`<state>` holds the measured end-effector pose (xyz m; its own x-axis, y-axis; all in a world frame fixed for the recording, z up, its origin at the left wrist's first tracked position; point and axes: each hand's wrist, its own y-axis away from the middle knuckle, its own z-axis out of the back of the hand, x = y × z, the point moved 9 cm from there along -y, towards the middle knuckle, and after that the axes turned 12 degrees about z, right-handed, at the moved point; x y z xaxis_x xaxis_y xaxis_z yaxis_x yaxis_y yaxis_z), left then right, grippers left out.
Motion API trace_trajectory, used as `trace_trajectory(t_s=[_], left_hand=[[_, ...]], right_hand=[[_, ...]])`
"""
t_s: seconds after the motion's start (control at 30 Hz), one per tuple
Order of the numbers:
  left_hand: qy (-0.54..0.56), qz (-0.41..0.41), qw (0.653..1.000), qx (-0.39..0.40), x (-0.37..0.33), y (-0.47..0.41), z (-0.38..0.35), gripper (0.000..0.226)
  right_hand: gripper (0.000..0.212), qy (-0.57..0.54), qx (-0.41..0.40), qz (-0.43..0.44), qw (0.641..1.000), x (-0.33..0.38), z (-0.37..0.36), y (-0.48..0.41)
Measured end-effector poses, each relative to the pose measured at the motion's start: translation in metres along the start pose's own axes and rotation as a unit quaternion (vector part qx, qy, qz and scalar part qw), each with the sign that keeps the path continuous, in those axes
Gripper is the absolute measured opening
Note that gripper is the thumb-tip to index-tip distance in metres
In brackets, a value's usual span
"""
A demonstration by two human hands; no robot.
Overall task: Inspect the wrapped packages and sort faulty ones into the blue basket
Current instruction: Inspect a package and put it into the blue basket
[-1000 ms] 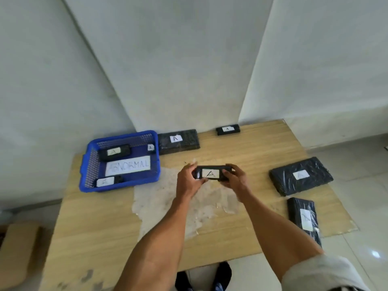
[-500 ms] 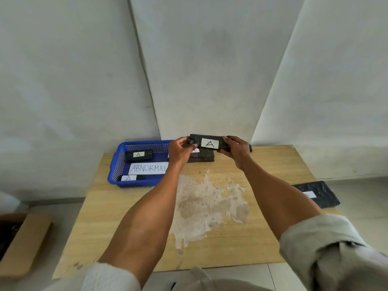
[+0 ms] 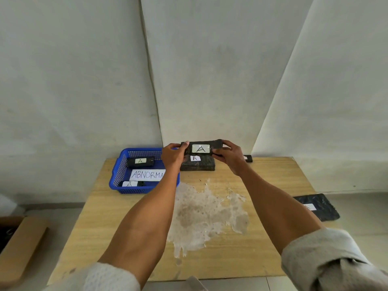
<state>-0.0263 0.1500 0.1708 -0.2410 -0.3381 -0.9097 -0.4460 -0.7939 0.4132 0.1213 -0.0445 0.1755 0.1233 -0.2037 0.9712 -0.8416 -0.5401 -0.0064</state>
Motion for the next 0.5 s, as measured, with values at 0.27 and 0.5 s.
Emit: trace_trajectory(t_s=[0.27,0.5], left_hand=[[-0.025,-0.020,0.999,0.004,-0.009,-0.002,-0.005,0.019],[0.051,0.058,0.994,0.081,0.002,0.003,-0.022,0.032]], right_hand=[[0.051,0.042,-0.021,0.017,0.999,-0.003,0.009,0.003],[0.054,0.098,-0.035,0.050,0.993,0.005,0.018,0.005]])
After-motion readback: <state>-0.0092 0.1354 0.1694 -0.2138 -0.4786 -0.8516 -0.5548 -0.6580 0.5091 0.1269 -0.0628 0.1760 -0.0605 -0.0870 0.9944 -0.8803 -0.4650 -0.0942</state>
